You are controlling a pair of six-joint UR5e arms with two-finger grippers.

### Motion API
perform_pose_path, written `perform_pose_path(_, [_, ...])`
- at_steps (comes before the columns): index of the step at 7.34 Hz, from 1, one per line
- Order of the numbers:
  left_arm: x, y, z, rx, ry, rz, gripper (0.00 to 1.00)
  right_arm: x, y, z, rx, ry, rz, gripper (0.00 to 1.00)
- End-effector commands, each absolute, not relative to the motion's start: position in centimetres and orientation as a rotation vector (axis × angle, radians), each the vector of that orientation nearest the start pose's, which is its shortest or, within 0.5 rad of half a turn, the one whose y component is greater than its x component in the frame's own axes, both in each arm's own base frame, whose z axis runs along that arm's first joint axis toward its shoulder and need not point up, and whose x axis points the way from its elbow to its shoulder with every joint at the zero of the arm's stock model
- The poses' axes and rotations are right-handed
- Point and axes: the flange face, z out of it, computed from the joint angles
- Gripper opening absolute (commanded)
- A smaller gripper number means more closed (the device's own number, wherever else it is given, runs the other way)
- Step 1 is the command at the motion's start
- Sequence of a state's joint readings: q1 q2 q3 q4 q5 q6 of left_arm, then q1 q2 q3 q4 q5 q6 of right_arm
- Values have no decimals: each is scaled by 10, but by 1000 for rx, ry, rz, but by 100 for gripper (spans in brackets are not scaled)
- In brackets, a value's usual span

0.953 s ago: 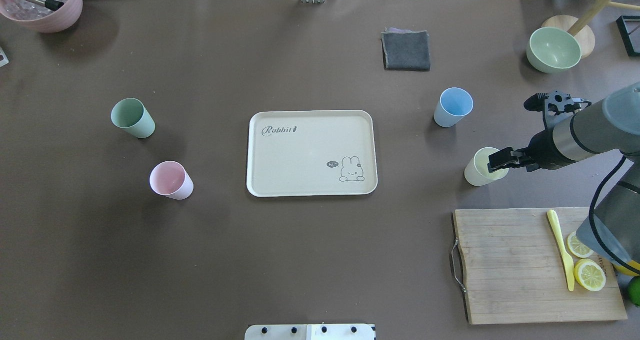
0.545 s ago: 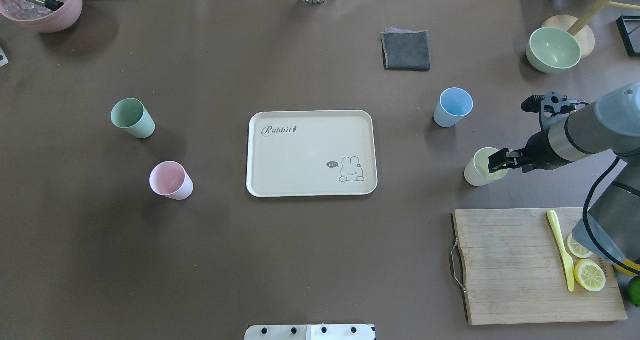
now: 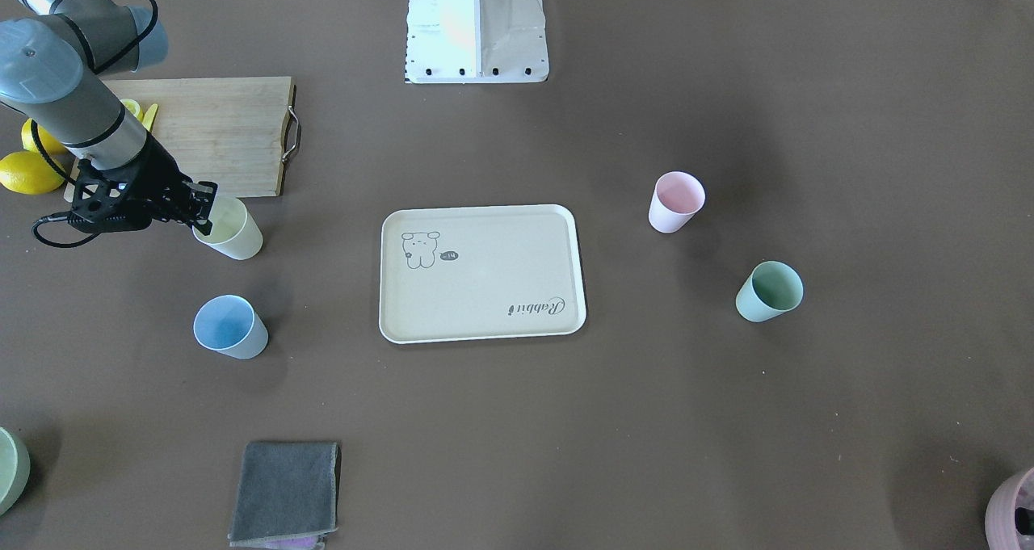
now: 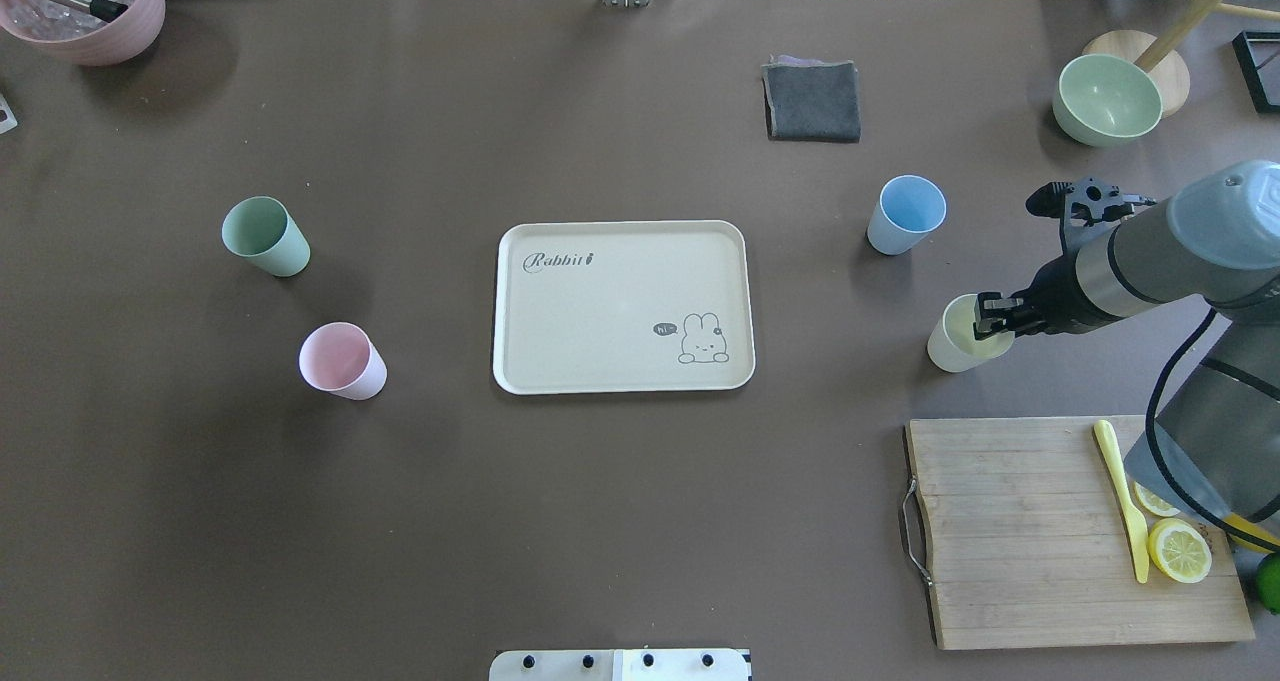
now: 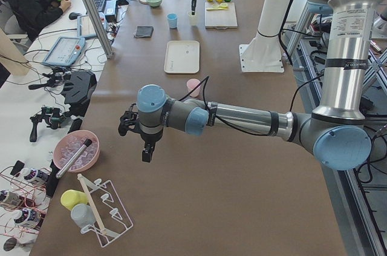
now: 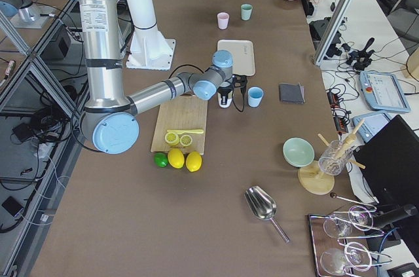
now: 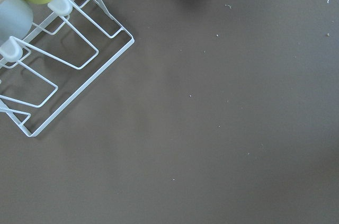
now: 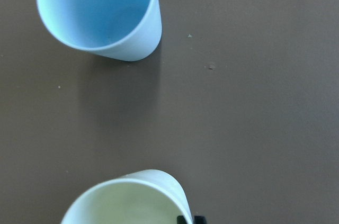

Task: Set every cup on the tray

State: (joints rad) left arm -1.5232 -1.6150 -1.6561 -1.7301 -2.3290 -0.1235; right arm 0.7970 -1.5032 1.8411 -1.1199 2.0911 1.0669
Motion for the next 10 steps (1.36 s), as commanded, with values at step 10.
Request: perform_pose_path(10, [-39,-530,573,220,776,44,98,-499,-456,251,87,-847,-52,0])
